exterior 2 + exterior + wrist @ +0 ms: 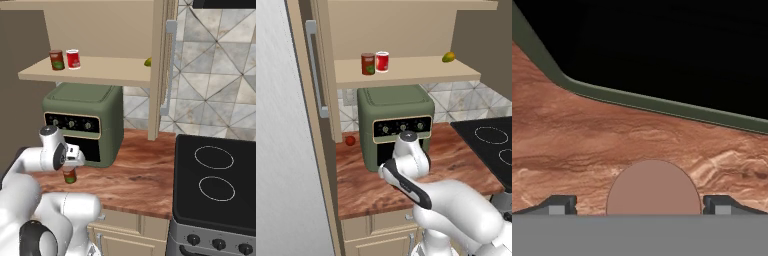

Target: Pick the cans from the counter and place them in their designated side in the cabinet.

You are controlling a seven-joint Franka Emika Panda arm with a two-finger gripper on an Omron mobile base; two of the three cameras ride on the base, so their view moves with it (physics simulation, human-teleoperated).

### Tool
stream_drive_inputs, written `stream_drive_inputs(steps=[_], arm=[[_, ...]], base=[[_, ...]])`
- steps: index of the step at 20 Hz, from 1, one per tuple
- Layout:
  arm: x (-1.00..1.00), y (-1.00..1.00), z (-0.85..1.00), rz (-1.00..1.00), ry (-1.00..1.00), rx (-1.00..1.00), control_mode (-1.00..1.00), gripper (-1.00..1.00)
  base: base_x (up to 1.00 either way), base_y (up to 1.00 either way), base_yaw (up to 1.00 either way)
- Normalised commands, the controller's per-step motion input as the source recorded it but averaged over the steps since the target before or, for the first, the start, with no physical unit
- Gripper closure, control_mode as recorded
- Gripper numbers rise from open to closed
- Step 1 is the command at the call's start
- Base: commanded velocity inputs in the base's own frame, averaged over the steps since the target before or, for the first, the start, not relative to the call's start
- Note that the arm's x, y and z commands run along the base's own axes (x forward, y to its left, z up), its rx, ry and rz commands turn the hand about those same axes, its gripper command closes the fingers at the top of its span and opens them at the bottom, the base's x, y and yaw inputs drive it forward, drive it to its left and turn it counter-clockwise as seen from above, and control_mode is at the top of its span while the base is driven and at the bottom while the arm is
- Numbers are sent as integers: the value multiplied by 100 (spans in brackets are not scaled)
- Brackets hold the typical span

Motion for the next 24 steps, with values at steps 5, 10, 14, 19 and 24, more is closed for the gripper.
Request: stream_drive_inputs(steps=[5,10,14,19,24], arm=[[7,-8,-32,1,0,0,-100,-100],[6,-12,-31,1,0,0,-100,-100],[2,-11,-34,1,1,0,-100,-100],[0,-1,-42,1,4,0,-100,100],[0,-5,-25,0,1,0,-100,100]], base=[[0,0,0],[0,0,0],[0,0,0],[0,0,0],[0,0,0]])
